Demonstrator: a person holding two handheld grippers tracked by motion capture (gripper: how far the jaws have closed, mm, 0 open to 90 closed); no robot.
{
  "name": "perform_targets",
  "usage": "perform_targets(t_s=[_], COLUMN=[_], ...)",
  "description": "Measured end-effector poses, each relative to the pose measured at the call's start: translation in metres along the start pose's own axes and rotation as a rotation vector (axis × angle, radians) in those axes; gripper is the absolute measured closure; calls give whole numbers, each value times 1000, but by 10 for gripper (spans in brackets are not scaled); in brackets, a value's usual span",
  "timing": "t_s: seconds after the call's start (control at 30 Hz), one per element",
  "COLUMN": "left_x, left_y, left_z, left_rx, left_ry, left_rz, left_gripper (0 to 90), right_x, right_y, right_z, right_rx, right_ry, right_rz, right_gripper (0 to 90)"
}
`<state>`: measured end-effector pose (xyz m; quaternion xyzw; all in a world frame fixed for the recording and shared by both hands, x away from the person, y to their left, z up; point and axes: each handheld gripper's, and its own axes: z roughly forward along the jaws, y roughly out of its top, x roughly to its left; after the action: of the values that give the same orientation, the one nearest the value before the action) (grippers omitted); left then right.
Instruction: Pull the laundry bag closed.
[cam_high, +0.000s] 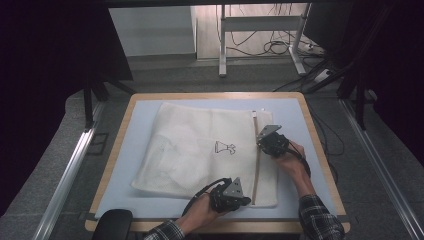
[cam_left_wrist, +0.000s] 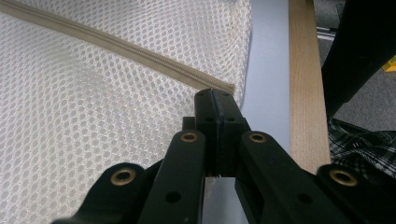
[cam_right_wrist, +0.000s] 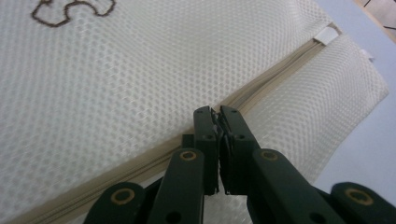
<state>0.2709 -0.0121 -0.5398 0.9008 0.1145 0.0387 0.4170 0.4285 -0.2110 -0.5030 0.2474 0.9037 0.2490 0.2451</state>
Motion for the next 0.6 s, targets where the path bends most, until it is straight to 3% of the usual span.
perform_targets(t_s=[0.6], left_x=[0], left_y=[0], left_z=[0], left_rx=[-7], left_ry=[0], left_rz=[-9], left_gripper=[899], right_x=[-21], right_y=[10], right_z=[17], right_rx=[7], right_ry=[-21], right_rz=[2], right_gripper=[853])
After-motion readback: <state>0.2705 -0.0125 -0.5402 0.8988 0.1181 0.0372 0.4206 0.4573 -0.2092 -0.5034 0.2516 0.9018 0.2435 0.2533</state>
